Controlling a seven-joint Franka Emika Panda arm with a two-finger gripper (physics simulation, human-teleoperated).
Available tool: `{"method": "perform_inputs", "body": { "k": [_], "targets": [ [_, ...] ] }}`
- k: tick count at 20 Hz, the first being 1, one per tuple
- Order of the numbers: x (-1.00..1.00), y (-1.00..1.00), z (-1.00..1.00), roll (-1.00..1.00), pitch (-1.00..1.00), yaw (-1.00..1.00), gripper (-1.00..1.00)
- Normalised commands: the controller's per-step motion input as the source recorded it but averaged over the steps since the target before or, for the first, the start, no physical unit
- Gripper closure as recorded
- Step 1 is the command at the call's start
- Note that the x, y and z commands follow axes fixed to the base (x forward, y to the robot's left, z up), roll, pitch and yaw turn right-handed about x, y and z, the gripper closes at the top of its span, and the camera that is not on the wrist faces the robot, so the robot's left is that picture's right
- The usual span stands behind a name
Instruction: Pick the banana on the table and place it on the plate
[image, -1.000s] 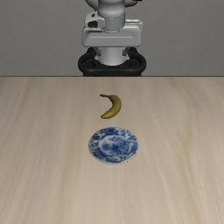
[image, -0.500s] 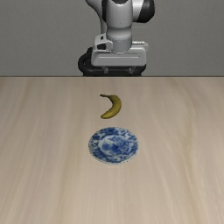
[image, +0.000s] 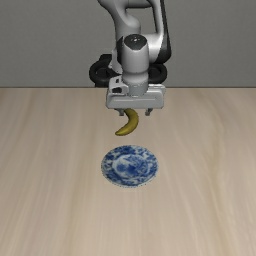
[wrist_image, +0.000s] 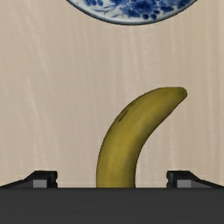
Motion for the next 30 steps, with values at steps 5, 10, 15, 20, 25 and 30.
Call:
{"method": "perform_inputs", "body": {
  "k": [5,10,15,20,25,30],
  "targets": [
    [0.00,0.00,-0.80,0.00,0.00,0.00,1.00],
    [0.00,0.00,0.00,0.00,0.00,0.00,1.00],
    [0.00,0.00,0.40,0.00,0.00,0.00,1.00],
    [0.00,0.00,1.00,0.00,0.00,0.00,1.00],
    [0.60,0.00,0.40,0.00,0.00,0.00,1.00],
    [1.00,0.00,0.00,0.00,0.00,0.00,1.00]
  ]
}}
